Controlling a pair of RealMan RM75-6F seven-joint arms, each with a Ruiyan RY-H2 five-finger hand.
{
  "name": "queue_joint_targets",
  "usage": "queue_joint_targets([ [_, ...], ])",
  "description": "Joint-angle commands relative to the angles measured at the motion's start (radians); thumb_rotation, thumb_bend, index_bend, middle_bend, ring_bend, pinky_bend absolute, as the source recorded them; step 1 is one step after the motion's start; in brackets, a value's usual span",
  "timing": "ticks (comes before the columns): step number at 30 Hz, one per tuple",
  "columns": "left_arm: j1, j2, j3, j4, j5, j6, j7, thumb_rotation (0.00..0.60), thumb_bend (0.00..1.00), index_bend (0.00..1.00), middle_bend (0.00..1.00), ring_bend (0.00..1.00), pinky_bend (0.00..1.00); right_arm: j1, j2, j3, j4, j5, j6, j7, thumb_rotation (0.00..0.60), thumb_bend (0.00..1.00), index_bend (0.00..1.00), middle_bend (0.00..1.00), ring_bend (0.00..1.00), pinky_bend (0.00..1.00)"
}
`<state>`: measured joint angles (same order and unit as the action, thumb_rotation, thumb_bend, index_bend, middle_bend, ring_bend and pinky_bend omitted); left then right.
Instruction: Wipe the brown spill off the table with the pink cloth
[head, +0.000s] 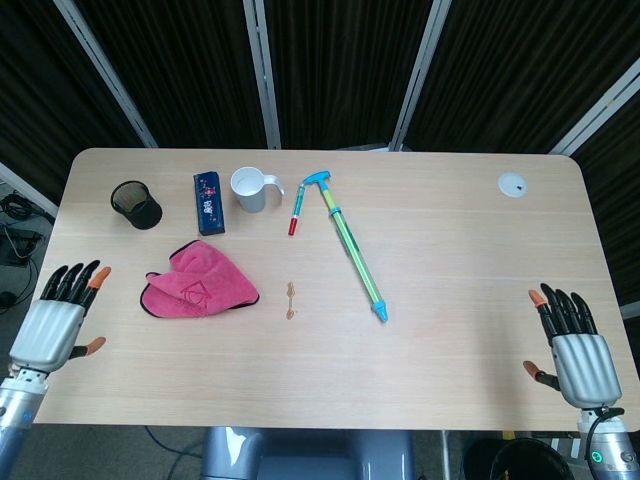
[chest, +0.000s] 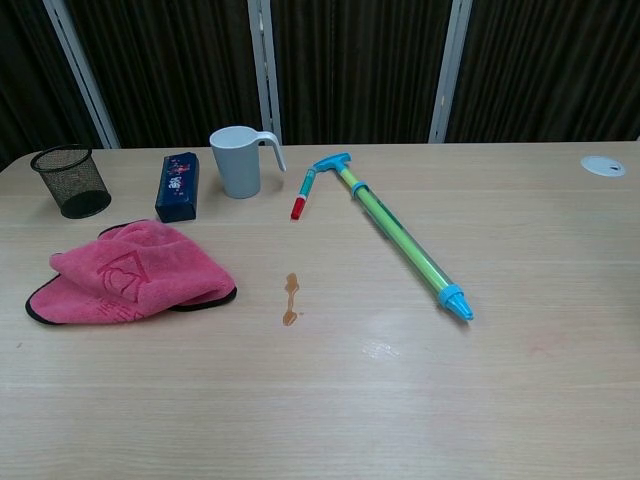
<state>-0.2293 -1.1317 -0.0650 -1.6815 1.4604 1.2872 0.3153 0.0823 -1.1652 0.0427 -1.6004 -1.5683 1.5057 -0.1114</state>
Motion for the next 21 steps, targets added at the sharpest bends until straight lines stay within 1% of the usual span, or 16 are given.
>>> queue_joint_targets([
  [1, -0.112, -0.042, -0.063, 0.009, -0.126, -0.152, 0.113, 0.600, 0.00, 0.12, 0.00, 0.01, 0.11, 0.003, -0.001, 0.002, 0.000, 0.004, -0.006, 0.005, 0.600, 0.00, 0.00, 0.00, 0.00, 0.00],
  [5, -0.211, -0.125, -0.099, 0.089, -0.231, -0.264, 0.225, 0.600, 0.00, 0.14, 0.01, 0.04, 0.14, 0.003, 0.000, 0.004, 0.001, 0.010, -0.008, 0.015, 0.600, 0.00, 0.00, 0.00, 0.00, 0.00],
  [10, -0.309, -0.233, -0.122, 0.219, -0.348, -0.365, 0.307, 0.600, 0.00, 0.12, 0.02, 0.05, 0.15, 0.000, 0.004, 0.006, 0.003, 0.017, -0.006, 0.026, 0.600, 0.00, 0.00, 0.00, 0.00, 0.00],
  [16, -0.398, -0.347, -0.126, 0.374, -0.463, -0.459, 0.362, 0.600, 0.00, 0.11, 0.00, 0.03, 0.13, -0.004, 0.007, 0.007, 0.003, 0.026, -0.004, 0.034, 0.600, 0.00, 0.00, 0.00, 0.00, 0.00],
  [21, -0.454, -0.430, -0.115, 0.466, -0.496, -0.505, 0.384, 0.600, 0.00, 0.11, 0.00, 0.02, 0.13, -0.005, 0.008, 0.010, 0.005, 0.033, -0.005, 0.034, 0.600, 0.00, 0.00, 0.00, 0.00, 0.00],
])
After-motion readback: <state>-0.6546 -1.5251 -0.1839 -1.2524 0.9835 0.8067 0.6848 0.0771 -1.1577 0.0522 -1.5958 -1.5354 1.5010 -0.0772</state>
